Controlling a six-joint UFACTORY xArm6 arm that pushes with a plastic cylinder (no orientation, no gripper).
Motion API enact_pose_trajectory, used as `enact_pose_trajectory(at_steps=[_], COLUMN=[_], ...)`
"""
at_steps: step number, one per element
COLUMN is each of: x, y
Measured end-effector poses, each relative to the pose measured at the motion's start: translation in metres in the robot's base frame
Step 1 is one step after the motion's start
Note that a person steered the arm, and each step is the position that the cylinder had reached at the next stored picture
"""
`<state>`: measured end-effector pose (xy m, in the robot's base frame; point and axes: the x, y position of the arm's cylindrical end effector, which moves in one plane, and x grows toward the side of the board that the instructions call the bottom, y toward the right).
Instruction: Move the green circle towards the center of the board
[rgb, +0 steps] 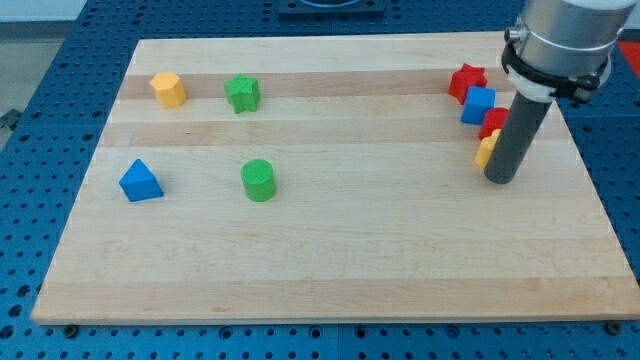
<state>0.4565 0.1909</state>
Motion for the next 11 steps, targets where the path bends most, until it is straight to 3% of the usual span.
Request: enact_pose_trajectory(at_steps=[2,5,6,7,10,11], x=[0.022,-0.057,-0.027,0.009,0.033,0.041], y=[-0.031,-0.258,-0.331,-0.344,-0.131,-0.184])
